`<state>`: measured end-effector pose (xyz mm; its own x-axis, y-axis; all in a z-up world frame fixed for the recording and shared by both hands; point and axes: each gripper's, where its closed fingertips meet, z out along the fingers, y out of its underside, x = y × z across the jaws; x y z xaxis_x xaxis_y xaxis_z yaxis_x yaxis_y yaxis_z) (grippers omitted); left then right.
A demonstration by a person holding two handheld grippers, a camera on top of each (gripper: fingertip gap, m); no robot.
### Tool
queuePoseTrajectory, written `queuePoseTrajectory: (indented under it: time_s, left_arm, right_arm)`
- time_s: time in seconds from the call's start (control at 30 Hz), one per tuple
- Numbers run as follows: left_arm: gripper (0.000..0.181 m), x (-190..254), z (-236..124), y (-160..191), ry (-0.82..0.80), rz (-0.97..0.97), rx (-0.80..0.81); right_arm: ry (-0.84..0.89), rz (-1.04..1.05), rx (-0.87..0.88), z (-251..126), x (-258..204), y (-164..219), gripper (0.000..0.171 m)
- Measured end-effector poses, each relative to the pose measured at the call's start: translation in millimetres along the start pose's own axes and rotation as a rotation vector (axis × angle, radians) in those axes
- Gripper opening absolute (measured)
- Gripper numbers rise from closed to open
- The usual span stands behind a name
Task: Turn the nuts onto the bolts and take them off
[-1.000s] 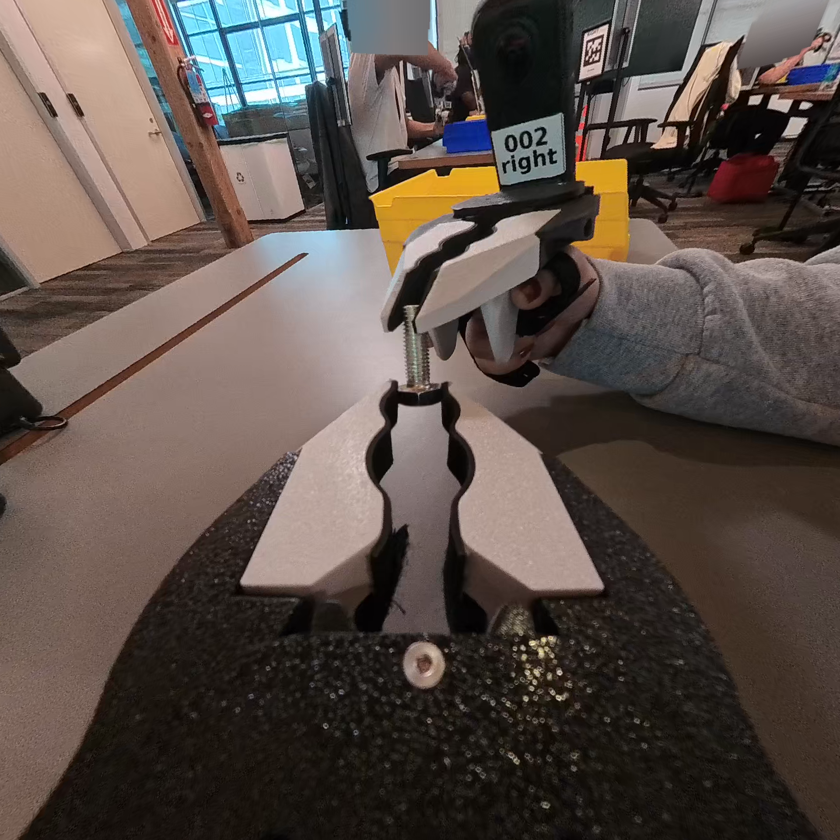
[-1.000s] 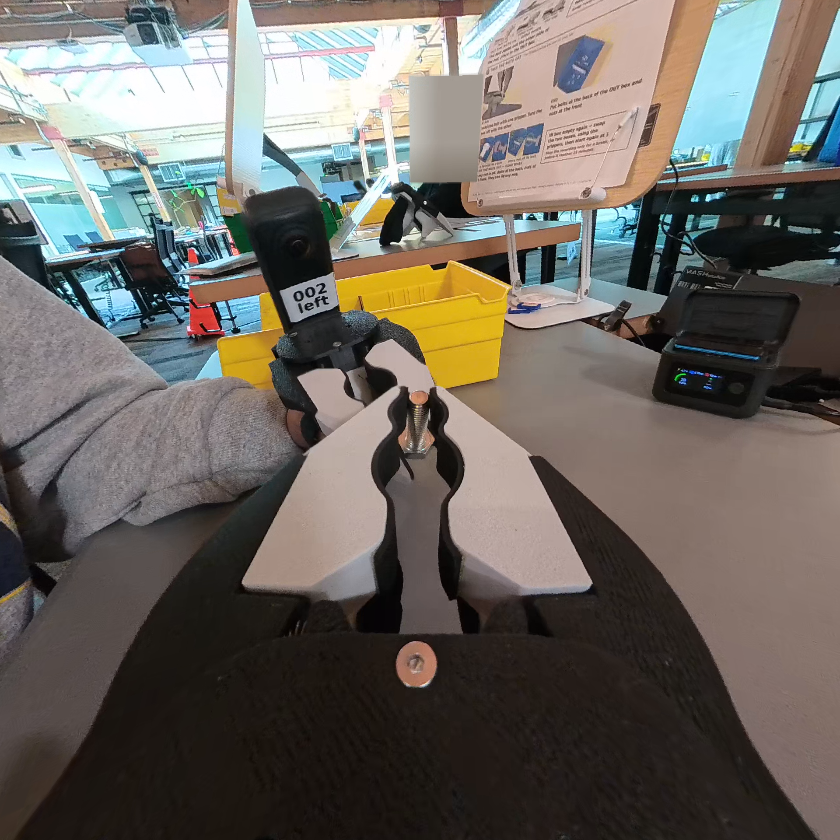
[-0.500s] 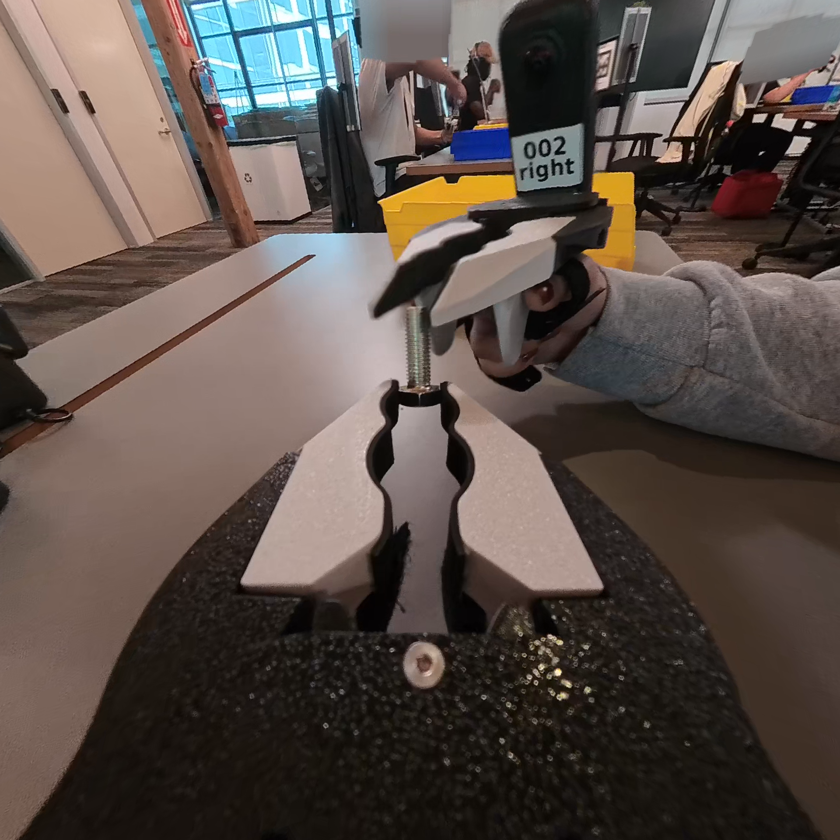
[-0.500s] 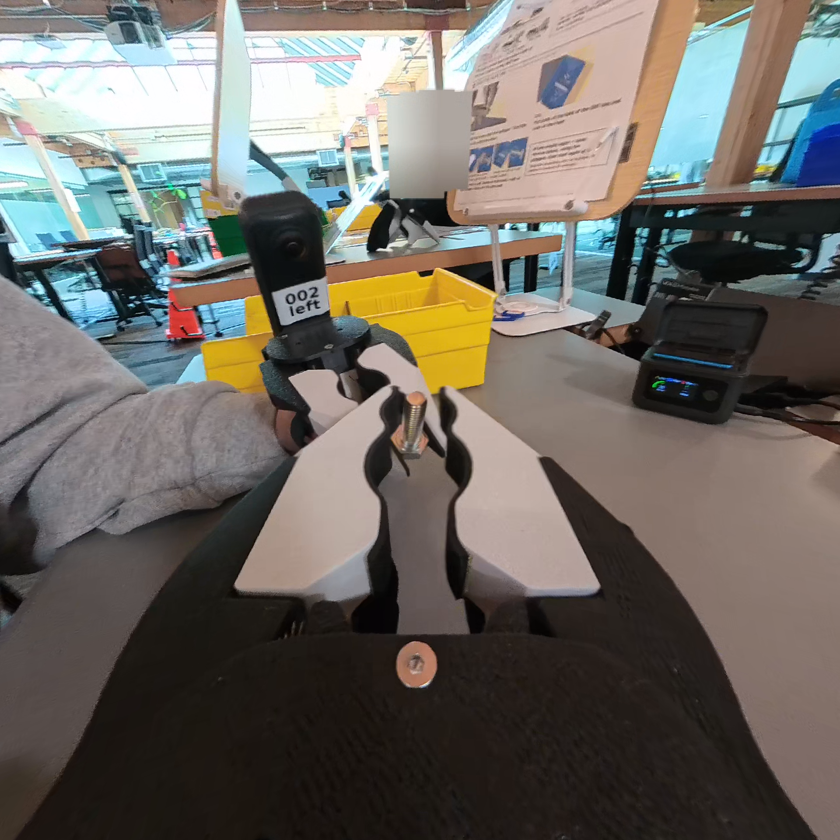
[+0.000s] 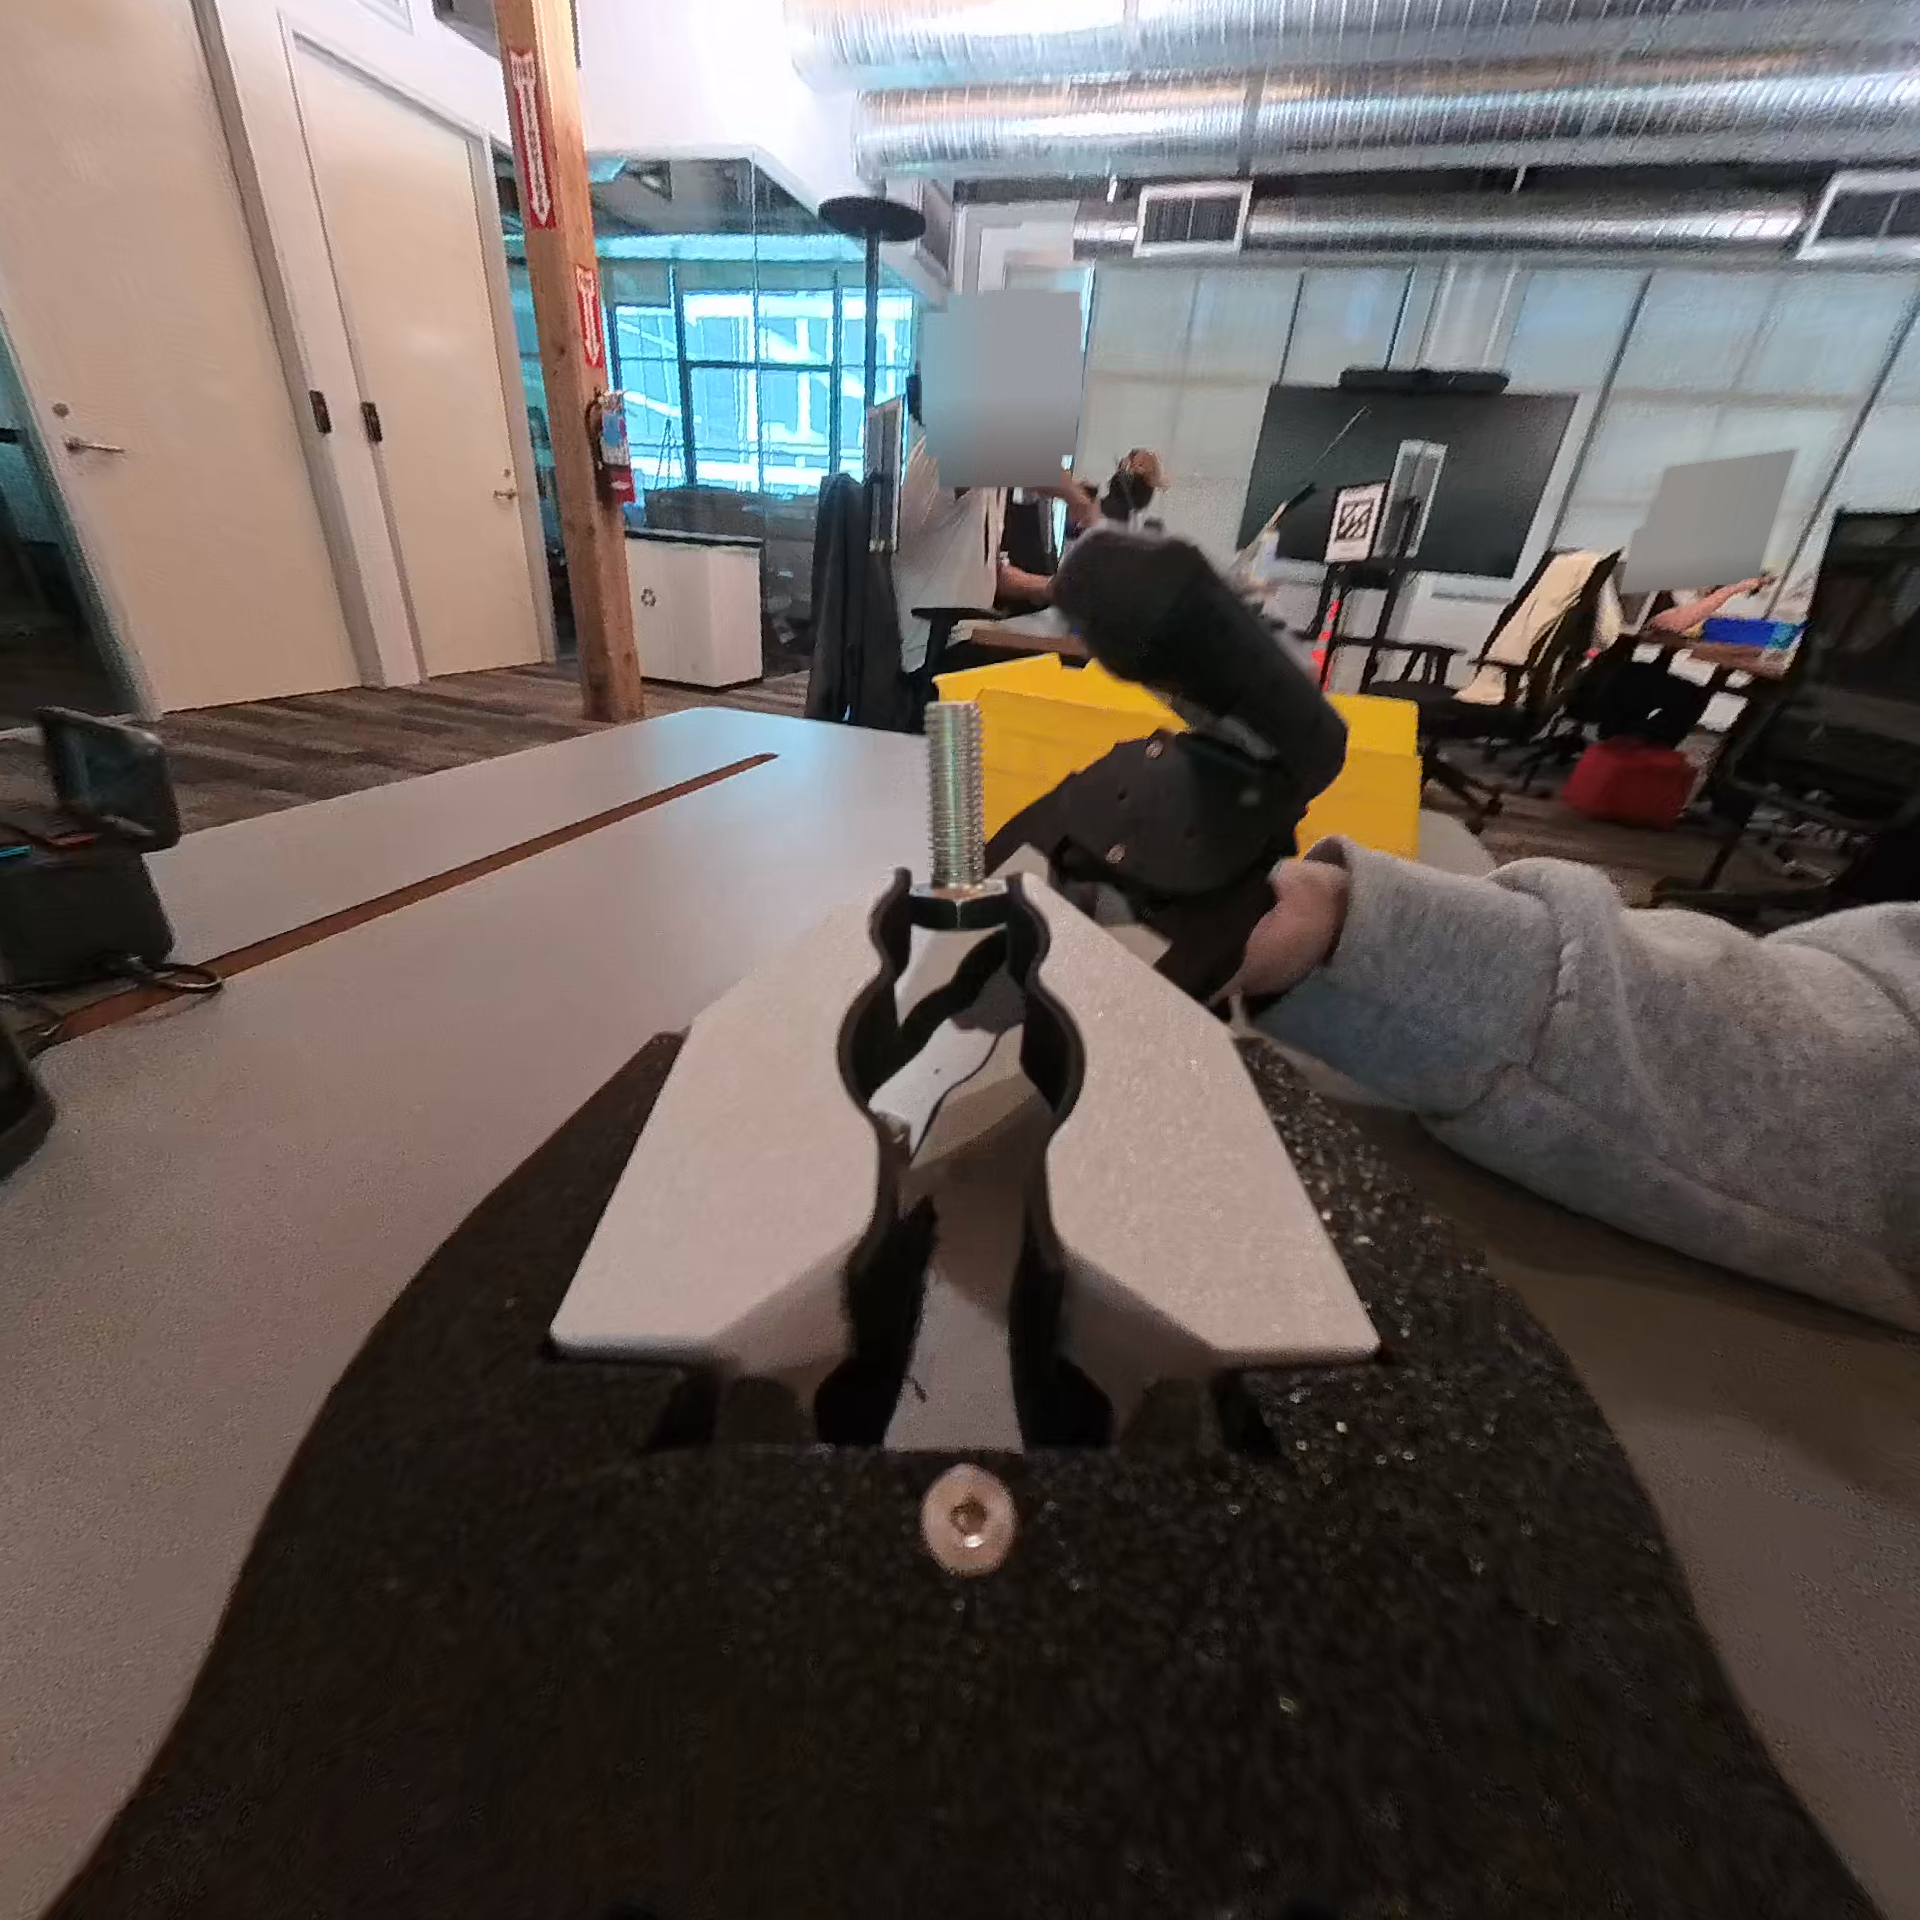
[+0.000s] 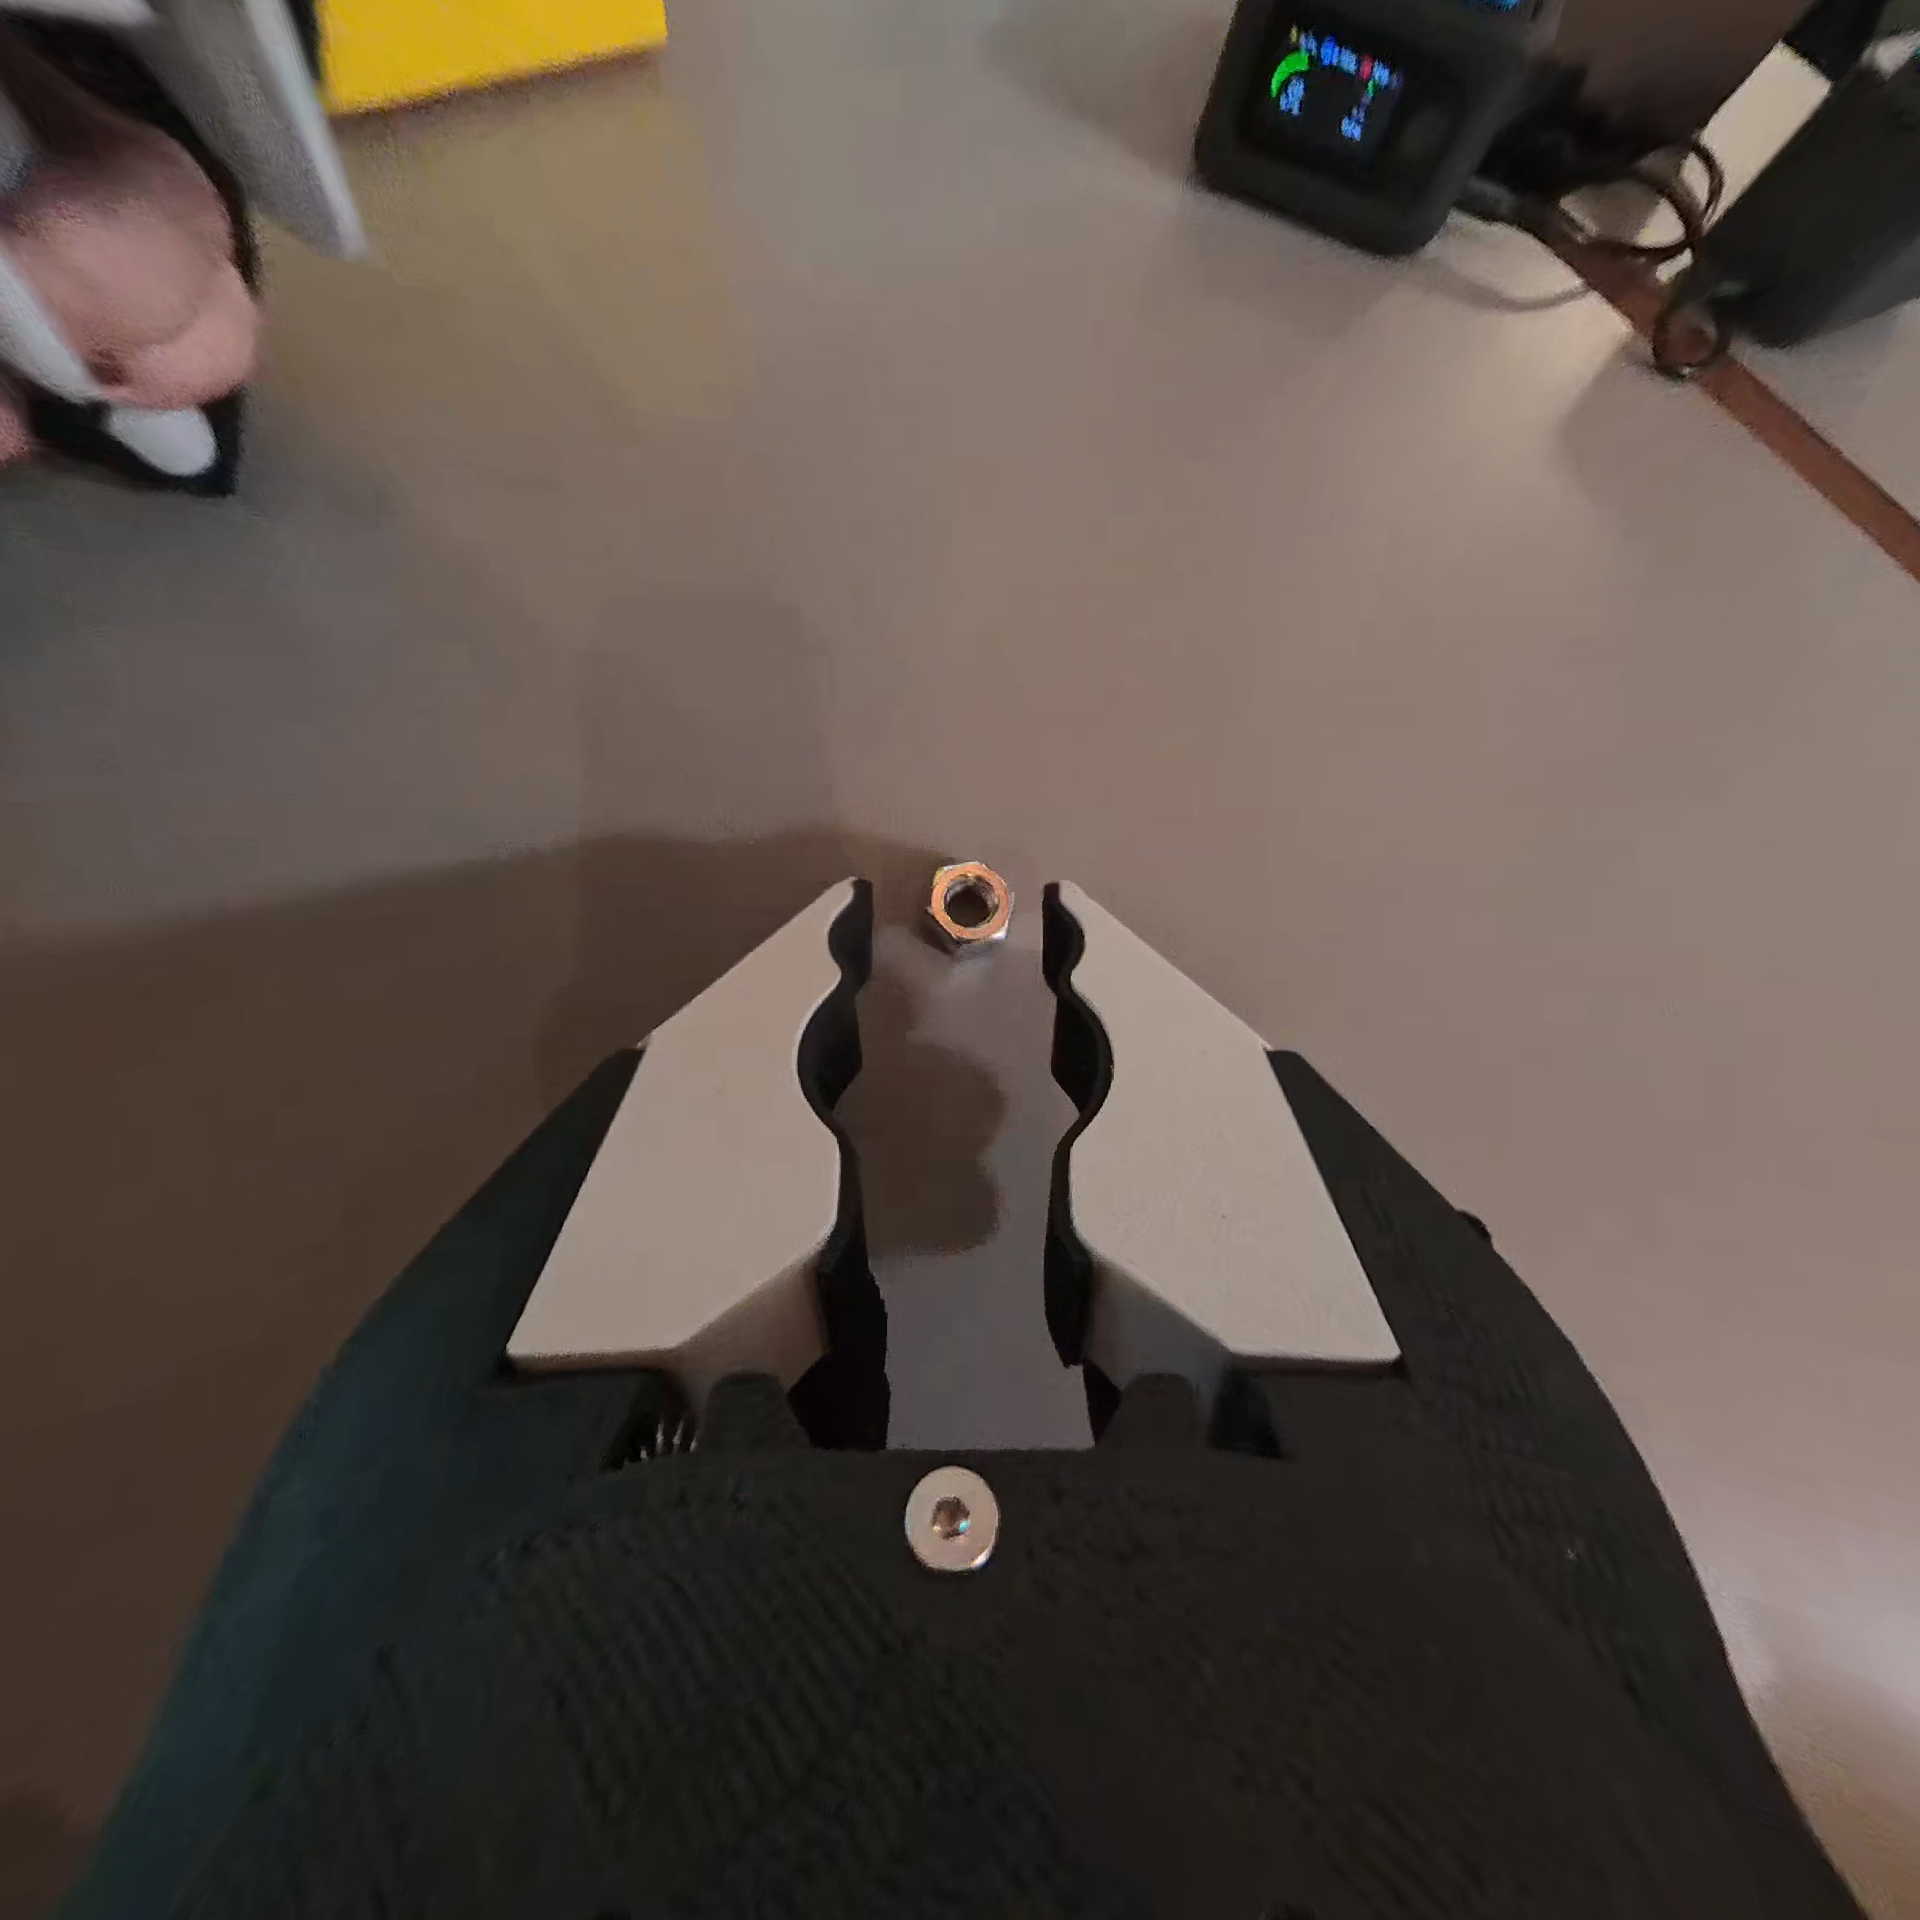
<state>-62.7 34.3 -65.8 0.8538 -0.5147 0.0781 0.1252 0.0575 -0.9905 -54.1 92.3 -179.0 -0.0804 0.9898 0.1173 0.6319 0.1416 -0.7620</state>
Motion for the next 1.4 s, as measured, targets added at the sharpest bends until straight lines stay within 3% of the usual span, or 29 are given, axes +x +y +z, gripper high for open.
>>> queuePoseTrajectory:
  time_s: [0.03, 0.17, 0.3, 0.43, 0.63, 0.7, 0.87, 1.4]
  left_arm:
    - [0.015, 2, 0, -3, 0.013, -0.021, 0.026]
    - [0.015, 7, -1, -16, 0.065, -0.117, 0.127]
    - [0.014, 11, 1, -21, 0.089, -0.164, 0.176]
    - [0.015, 25, 8, -24, 0.171, -0.241, 0.232]
    - [0.015, 46, 23, -12, 0.267, -0.235, 0.173]
    - [0.015, 51, 23, -13, 0.307, -0.251, 0.178]
    - [0.015, 57, 21, -17, 0.355, -0.279, 0.196]
    - [0.015, 60, 19, -17, 0.368, -0.248, 0.175]
  right_arm:
    - [0.012, 0.0, -0.023, 3, 1, 3, 0.03]
    - [0.022, 0.015, -0.028, 6, 1, 3, 0.018]
    - [0.023, 0.005, -0.026, 2, 3, 2, 0.017]
    - [0.043, 0.007, 0.171, -41, 14, -38, 0.016]
    - [-0.326, -0.031, 0.516, -121, -30, -117, 0.016]
    - [-0.457, -0.076, 0.483, -134, -45, -126, 0.016]
    - [-0.569, -0.209, 0.265, -132, -62, -125, 0.016]
    - [-0.622, -0.265, 0.034, -122, -66, -124, 0.016]
